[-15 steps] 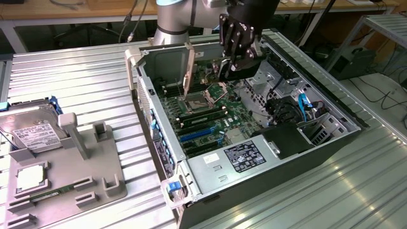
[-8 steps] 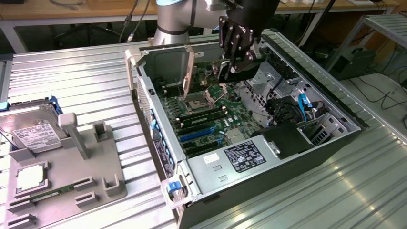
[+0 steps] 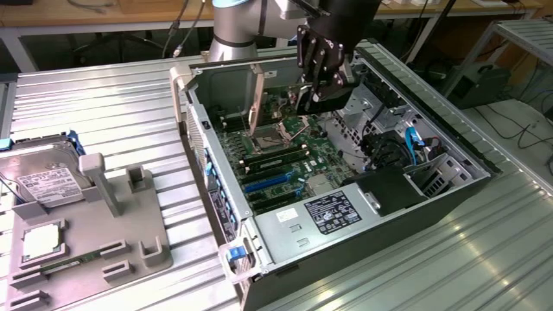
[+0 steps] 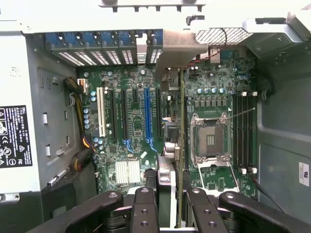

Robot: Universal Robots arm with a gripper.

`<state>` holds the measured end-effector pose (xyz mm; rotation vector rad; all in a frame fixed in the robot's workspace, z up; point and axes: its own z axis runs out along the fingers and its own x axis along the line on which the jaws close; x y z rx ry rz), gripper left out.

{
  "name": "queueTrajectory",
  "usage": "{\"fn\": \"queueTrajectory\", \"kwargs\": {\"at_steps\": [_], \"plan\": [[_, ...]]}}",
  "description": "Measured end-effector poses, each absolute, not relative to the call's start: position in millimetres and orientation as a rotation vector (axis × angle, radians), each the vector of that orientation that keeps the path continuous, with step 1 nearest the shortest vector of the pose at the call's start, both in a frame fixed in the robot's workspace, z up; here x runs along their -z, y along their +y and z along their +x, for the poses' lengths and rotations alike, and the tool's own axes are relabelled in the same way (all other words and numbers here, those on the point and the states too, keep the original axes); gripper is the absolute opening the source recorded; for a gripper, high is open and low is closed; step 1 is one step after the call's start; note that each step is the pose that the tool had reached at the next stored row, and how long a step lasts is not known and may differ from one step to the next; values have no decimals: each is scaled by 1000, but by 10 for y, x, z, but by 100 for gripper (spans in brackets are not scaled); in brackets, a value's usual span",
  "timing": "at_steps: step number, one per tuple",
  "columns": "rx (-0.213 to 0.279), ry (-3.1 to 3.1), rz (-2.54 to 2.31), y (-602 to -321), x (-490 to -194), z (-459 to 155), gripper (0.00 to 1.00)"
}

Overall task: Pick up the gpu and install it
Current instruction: 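Insert the gpu into the slot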

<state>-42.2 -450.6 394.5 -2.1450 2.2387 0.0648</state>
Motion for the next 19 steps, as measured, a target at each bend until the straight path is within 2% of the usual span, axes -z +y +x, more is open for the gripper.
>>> {"fn": "queueTrajectory", "kwargs": {"at_steps": [19], "plan": [[-66, 2193, -2193, -4548, -3874, -473, 28]]}}
